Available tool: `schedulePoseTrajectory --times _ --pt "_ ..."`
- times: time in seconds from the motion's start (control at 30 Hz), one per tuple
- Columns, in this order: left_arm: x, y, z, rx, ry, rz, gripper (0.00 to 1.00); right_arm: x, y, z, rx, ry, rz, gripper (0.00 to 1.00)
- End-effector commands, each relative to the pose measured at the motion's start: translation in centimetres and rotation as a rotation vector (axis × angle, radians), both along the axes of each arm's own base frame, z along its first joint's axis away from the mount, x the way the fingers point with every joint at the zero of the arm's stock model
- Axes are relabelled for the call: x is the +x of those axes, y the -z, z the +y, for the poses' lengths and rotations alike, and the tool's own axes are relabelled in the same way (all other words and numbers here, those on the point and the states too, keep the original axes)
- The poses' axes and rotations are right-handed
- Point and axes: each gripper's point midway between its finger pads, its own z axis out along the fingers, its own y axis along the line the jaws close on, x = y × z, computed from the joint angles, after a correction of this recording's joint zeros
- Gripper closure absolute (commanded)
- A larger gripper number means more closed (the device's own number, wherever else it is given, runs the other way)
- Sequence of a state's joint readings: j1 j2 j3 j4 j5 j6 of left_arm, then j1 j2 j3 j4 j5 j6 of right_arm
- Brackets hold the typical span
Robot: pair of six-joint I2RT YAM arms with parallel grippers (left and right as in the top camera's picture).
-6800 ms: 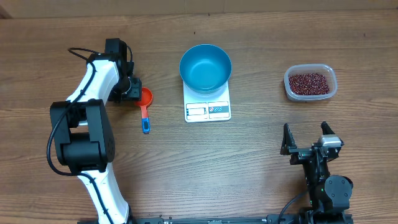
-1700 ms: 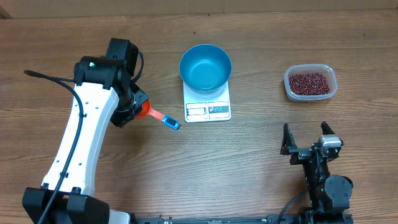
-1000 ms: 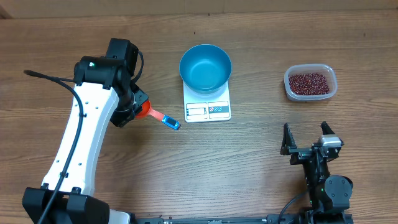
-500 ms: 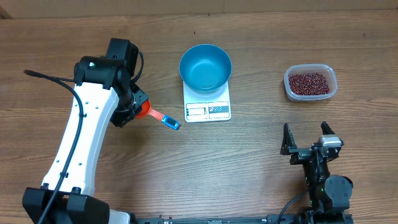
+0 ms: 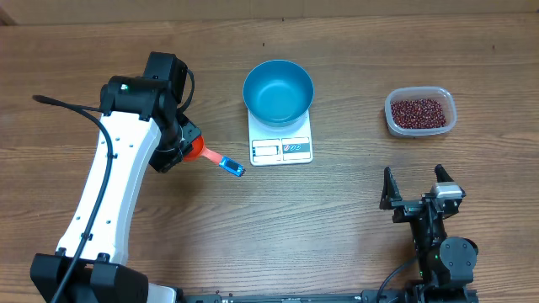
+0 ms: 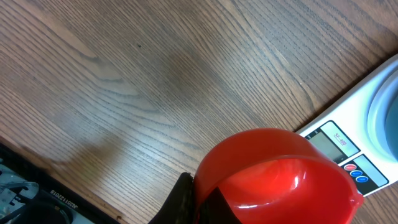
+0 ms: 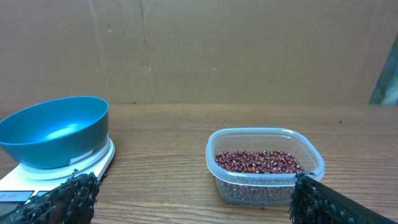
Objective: Scoop item into bowl and weigh 150g on scale
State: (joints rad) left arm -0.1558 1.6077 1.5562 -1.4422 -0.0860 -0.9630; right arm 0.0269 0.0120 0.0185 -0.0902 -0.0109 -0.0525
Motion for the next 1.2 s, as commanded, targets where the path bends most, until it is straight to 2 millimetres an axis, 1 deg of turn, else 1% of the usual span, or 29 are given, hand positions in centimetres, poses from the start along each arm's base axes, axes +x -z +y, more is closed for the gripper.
schedulePoseTrajectory --times 0.0,0.2,0.43,0.6,0.83,0.9,0.97,1.1,1.17 --pt "-0.2 -0.7 -0.2 -0.015 -0.010 -0.025 0.96 0.0 0.2 0.0 -0.002 0.004 -0.004 0.00" --pt "-0.2 -0.7 -0.2 -0.015 -0.017 -0.026 0.96 0.0 0.2 0.0 -0.002 0.004 -0.004 0.00" --pt "-0.2 -0.7 -0.4 -0.035 -0.118 -0.031 0.96 0.0 0.2 0.0 -0.002 0.004 -0.004 0.00" --pt "-0.3 -0.7 -1.1 -0.076 -0.117 -0.022 0.96 0.0 0.2 0.0 -0.002 0.004 -0.004 0.00" --pt "-0.3 -0.7 -1.2 -0.079 -0.117 -0.021 0.96 0.0 0.2 0.1 -0.001 -0.002 -0.004 0.00" --pt "-0.3 -0.7 -1.2 -0.079 -0.117 -0.021 0.96 -0.1 0.0 0.9 0.001 -0.052 -0.011 0.00" --pt "-0.3 -0.7 -1.2 -0.079 -0.117 -0.021 0.96 -0.4 -0.3 2.9 0.003 -0.168 -0.021 0.00" --pt "-0.4 -0.7 -1.2 -0.079 -0.117 -0.020 0.96 -1.5 -0.9 6.2 0.002 -0.370 -0.048 0.00" --pt "-0.3 -0.7 -1.2 -0.079 -0.117 -0.021 0.96 -1.8 -1.2 6.7 0.000 -0.405 -0.060 0.00"
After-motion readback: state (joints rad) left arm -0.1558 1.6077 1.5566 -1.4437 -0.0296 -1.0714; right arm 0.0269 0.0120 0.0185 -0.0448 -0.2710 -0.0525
